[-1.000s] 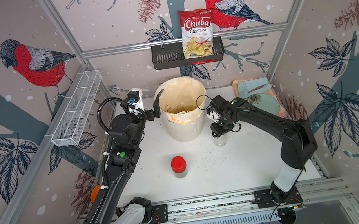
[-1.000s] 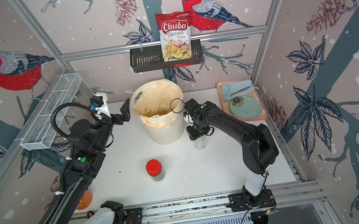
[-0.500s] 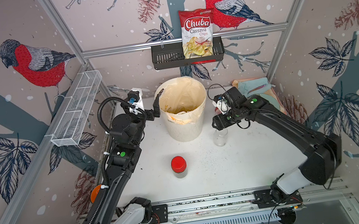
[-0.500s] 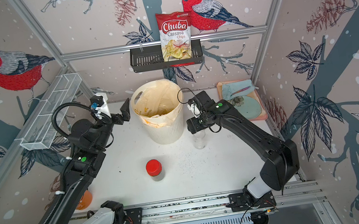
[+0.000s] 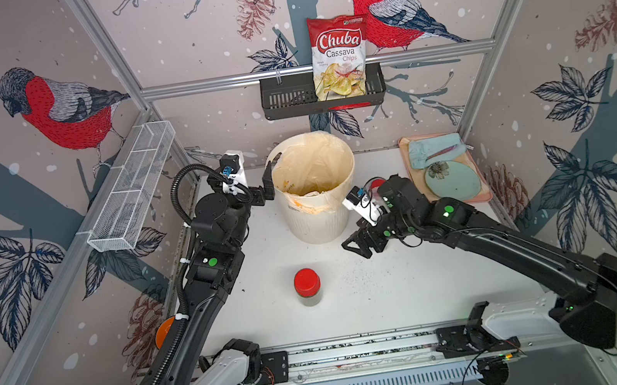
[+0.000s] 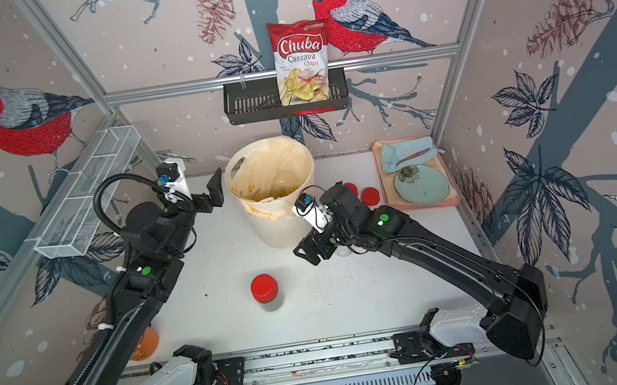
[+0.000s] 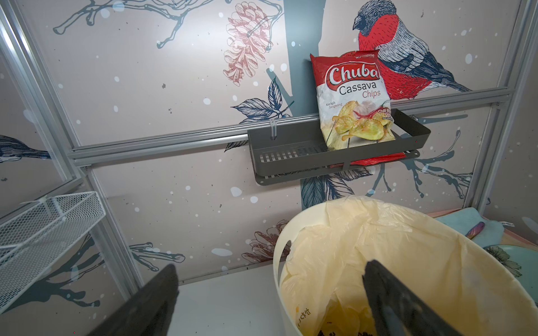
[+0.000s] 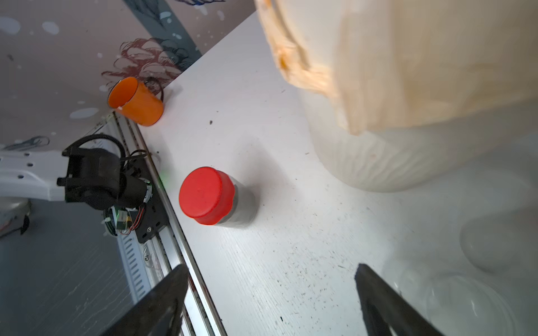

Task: Empty moldy tea leaves from jars
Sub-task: Place the jar at the center of the board, then pick up the jar from the center of the board.

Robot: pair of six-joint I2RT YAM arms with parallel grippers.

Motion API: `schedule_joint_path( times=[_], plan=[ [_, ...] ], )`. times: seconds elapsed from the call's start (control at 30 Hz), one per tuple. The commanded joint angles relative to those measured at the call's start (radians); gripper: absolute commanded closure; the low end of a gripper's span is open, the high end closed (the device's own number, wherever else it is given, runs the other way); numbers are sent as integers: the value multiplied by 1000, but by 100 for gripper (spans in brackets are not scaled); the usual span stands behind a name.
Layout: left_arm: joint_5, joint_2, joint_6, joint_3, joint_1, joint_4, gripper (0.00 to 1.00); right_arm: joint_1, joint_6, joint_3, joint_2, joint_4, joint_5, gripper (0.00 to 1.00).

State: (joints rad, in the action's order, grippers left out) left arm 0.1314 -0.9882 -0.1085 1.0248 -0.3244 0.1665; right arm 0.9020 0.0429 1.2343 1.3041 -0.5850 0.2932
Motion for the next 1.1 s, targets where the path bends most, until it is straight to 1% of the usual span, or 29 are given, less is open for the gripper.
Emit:
schedule_joint_path(
  times=[0.0, 0.13, 0.23, 0.43, 0.57, 0.7, 1.07],
  plan=[
    [23, 7, 25, -5, 4, 18, 3, 51, -53, 25, 62, 53, 17, 10],
    [42, 27, 30, -22, 7, 20, 3, 101, -56, 69, 161, 57, 29, 10],
    [63, 37, 32, -22, 6, 23, 3, 145, -71, 104, 222, 59, 14, 8],
    [80, 43, 35, -22, 10, 28, 4, 188, -73, 151, 321, 55, 31, 8],
    [94, 49, 36, -22, 12, 24, 4, 218, -58, 152, 360, 87, 23, 7],
    [96, 55, 38, -22, 13, 24, 4, 251, -54, 153, 389, 102, -19, 7],
    [104, 58, 26, -22, 13, 19, 3, 273, -44, 139, 417, 115, -65, 8]
  ],
)
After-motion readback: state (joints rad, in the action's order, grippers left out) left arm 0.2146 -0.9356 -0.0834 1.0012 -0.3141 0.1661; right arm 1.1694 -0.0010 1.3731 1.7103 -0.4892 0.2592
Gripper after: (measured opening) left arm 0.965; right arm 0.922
